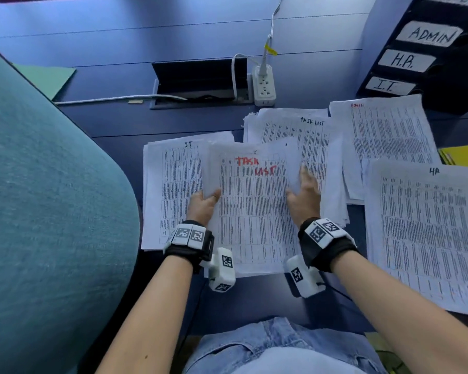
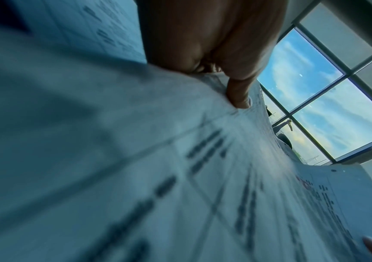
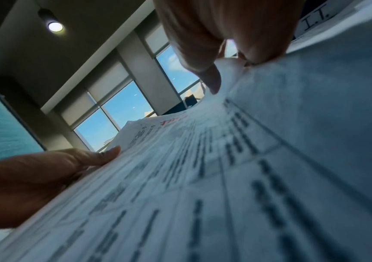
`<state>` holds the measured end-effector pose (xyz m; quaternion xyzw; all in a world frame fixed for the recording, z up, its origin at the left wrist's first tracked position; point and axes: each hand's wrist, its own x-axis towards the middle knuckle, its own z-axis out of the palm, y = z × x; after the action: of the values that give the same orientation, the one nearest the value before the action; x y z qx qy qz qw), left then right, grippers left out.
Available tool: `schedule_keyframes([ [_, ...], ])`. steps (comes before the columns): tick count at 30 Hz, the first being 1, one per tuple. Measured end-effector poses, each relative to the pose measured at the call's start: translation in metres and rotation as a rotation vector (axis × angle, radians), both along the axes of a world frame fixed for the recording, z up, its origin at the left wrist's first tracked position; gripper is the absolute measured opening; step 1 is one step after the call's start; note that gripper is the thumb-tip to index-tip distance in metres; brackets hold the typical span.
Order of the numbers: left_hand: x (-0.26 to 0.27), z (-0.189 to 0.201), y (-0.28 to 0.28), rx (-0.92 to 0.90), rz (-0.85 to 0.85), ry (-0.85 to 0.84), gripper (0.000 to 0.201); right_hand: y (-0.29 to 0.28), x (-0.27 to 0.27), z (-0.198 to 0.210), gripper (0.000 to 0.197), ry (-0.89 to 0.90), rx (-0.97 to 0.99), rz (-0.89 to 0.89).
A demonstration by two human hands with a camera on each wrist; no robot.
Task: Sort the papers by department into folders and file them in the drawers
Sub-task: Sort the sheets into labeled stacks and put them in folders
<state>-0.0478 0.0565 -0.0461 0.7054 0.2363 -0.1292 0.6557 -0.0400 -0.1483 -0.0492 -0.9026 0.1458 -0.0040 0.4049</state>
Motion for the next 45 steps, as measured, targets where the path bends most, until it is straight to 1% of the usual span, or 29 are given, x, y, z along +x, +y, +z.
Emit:
schedule_keyframes([
  [1, 0.000, 0.000, 0.000, 0.008, -0.001, -0.005, 0.020, 0.000, -0.001, 0.001, 0.057, -0.033, 0.015, -0.005],
  [2, 0.000, -0.001, 0.001, 0.018, -0.005, -0.014, 0.018, -0.001, -0.001, 0.000, 0.047, -0.060, 0.044, -0.032],
  [4, 0.000, -0.002, 0.002, 0.044, -0.018, 0.017, 0.023, -0.007, 0.002, -0.007, 0.028, -0.045, 0.131, -0.114],
  [6, 0.001, -0.001, 0.002, 0.102, -0.005, 0.048, 0.038, -0.018, 0.004, -0.013, 0.020, 0.012, 0.314, -0.141],
  [8, 0.002, 0.000, 0.006, 0.095, 0.008, 0.066, 0.048, -0.026, 0.006, -0.011, 0.014, 0.064, 0.582, -0.120],
  [9, 0.004, -0.003, 0.008, 0.068, 0.021, 0.077, 0.051, -0.028, 0.006, -0.007, 0.021, 0.085, 0.663, -0.108],
  [11, 0.004, -0.011, 0.013, 0.030, 0.026, 0.087, 0.057, -0.030, 0.005, 0.001, 0.039, 0.096, 0.728, -0.085],
  [12, 0.005, -0.019, 0.016, 0.014, 0.023, 0.095, 0.065, -0.030, 0.003, 0.004, 0.049, 0.083, 0.751, -0.071],
  [13, 0.005, -0.029, 0.019, 0.018, 0.013, 0.121, 0.076, -0.032, 0.003, 0.004, 0.060, 0.077, 0.756, -0.051],
  [14, 0.005, -0.031, 0.021, 0.009, 0.007, 0.136, 0.080, -0.033, 0.001, 0.006, 0.068, 0.069, 0.763, -0.034],
  [15, 0.006, -0.033, 0.022, -0.016, 0.016, 0.128, 0.074, -0.034, 0.000, 0.006, 0.069, 0.062, 0.744, -0.014],
  [17, 0.003, -0.015, 0.016, -0.084, 0.036, 0.091, 0.045, -0.038, 0.000, 0.003, 0.064, 0.045, 0.741, 0.003],
  [18, 0.003, -0.011, 0.015, -0.104, 0.048, 0.070, 0.033, -0.038, -0.001, 0.002, 0.066, 0.032, 0.776, -0.002],
  [19, 0.002, -0.009, 0.013, -0.099, 0.061, 0.045, 0.024, -0.036, -0.001, -0.001, 0.069, 0.024, 0.807, -0.013],
  [20, 0.000, -0.008, 0.012, -0.052, 0.046, 0.001, 0.022, -0.035, -0.001, -0.004, 0.068, 0.007, 0.839, -0.029],
  [22, -0.003, -0.011, 0.012, 0.072, 0.005, -0.093, 0.049, -0.034, 0.000, -0.010, 0.064, -0.008, 0.844, -0.066],
  [23, -0.006, -0.010, 0.010, 0.104, -0.016, -0.123, 0.062, -0.032, 0.001, -0.011, 0.063, -0.010, 0.837, -0.084],
  [24, -0.007, -0.012, 0.010, 0.154, -0.042, -0.162, 0.071, -0.032, 0.001, -0.013, 0.063, -0.012, 0.831, -0.092],
  [26, -0.008, -0.013, 0.006, 0.262, -0.077, -0.208, 0.076, -0.033, 0.002, -0.014, 0.064, -0.015, 0.820, -0.097],
  [28, -0.008, -0.015, 0.004, 0.342, -0.088, -0.212, 0.079, -0.035, 0.003, -0.015, 0.065, -0.004, 0.835, -0.101],
  [30, -0.007, -0.015, 0.002, 0.366, -0.092, -0.201, 0.083, -0.037, 0.004, -0.014, 0.067, 0.014, 0.871, -0.113],
  [32, -0.005, -0.014, 0.003, 0.328, -0.103, -0.219, 0.082, -0.037, 0.003, -0.007, 0.069, 0.011, 0.897, -0.106],
  [34, 0.000, -0.014, 0.006, 0.252, -0.089, -0.209, 0.079, -0.037, 0.001, 0.000, 0.069, 0.001, 0.900, -0.090],
  [36, 0.006, -0.011, 0.008, 0.180, -0.060, -0.180, 0.073, -0.036, -0.001, 0.004, 0.069, -0.002, 0.904, -0.070],
  [38, 0.012, -0.010, 0.009, 0.161, -0.038, -0.167, 0.064, -0.036, -0.002, 0.004, 0.068, 0.003, 0.924, -0.055],
  [39, 0.014, -0.007, 0.008, 0.134, -0.029, -0.157, 0.063, -0.037, -0.002, 0.005, 0.068, 0.009, 0.934, -0.049],
  [42, 0.021, -0.002, 0.010, 0.040, -0.007, -0.111, 0.072, -0.038, -0.002, 0.009, 0.069, 0.027, 0.939, -0.037],
  [45, 0.037, -0.007, 0.021, 0.049, -0.018, -0.071, 0.086, -0.038, -0.002, 0.010, 0.069, 0.062, 0.946, -0.014],
])
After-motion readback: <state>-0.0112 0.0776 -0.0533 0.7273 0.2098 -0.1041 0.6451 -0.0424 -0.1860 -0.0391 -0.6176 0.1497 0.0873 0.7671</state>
